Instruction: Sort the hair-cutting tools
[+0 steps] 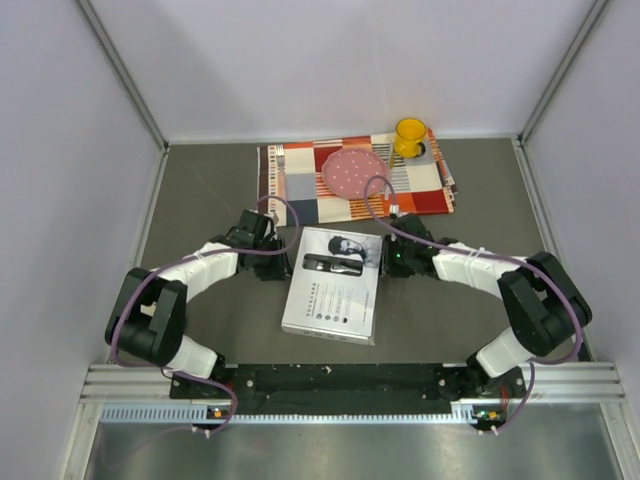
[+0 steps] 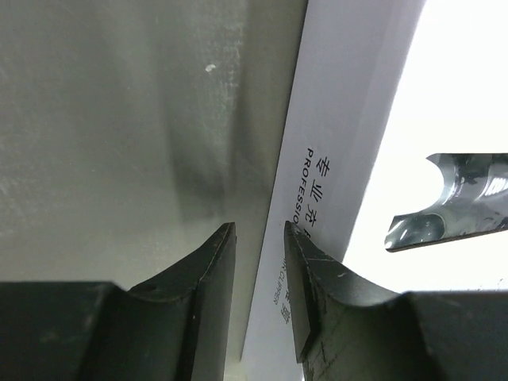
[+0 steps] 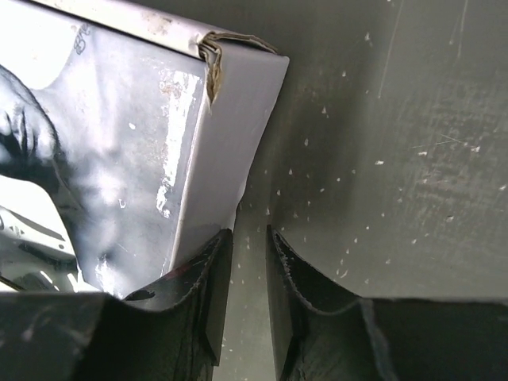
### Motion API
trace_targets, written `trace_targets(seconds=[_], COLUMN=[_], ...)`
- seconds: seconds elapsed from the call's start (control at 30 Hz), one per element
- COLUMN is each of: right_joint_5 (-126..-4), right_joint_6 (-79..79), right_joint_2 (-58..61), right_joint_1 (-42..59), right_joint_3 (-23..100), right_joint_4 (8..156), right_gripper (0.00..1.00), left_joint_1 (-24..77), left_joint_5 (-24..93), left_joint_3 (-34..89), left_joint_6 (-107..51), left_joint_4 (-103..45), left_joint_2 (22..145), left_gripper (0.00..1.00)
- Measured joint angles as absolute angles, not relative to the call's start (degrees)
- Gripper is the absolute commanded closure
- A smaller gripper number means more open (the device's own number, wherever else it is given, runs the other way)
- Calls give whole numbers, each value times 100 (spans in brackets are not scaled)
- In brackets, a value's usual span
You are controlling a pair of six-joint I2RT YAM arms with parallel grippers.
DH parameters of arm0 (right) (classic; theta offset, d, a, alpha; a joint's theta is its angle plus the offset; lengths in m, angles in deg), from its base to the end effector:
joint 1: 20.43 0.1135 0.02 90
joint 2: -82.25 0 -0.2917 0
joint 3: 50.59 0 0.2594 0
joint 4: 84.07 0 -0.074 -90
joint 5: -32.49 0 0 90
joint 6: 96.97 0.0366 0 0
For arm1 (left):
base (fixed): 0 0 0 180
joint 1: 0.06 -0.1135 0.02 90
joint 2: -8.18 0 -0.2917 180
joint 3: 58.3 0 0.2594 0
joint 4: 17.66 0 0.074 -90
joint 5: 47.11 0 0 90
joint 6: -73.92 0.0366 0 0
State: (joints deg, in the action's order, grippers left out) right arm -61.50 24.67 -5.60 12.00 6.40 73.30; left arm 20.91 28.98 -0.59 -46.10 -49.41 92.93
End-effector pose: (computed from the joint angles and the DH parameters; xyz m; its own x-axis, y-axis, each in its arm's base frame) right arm 0.2497 0.1617 0.1831 -0.8765 0.0631 -0.4772 -0.1293 0.9241 0.3597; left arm 0.2593 -0.1088 0.1924 -0.9235 -0.1661 -0.3458 0.0019 0.8993 -0.4373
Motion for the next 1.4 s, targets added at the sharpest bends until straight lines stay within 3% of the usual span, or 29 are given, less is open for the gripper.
trace_targets(seconds=[0.13, 0.27, 0.33, 0.5, 0.73, 0.93, 1.17, 1.4], right_joint_5=[-5898, -5603, -5601, -5957, -6342, -6853, -7234, -7350], right_joint_6=[2472, 2786, 2970, 3451, 4128, 4388, 4620, 4760], right_joint_2=[-549, -73, 489, 1835, 2249, 2200, 1680, 1462], right_joint_1=[1189, 1220, 1244, 1373, 2214, 2332, 2607, 2715], right_joint_3=[859, 939, 889, 220, -789, -1334, -1434, -1436], right_joint_4=[6801, 6064, 5776, 5253, 4812, 5483, 6379, 6739], right_gripper=[63, 48, 48, 64, 85, 92, 92, 93], left_joint_1=[2106, 2202, 2246, 2242, 2248, 2252, 2305, 2325], left_joint_5=[2732, 3101, 3420, 3827, 3475, 2865, 2028, 1534], left_joint_3=[-50, 202, 381, 411, -612, -1276, -1604, -1864], left_joint_6=[-4494, -4570, -4656, -4868, -5143, -5237, -5211, -5093], left_joint_4=[-5094, -5577, -5828, -6296, -6506, -6339, -5806, -5500], left_joint_2=[9297, 9275, 9173, 8585, 7944, 7686, 7656, 7658], left_gripper=[64, 63, 63, 64, 67, 72, 83, 89])
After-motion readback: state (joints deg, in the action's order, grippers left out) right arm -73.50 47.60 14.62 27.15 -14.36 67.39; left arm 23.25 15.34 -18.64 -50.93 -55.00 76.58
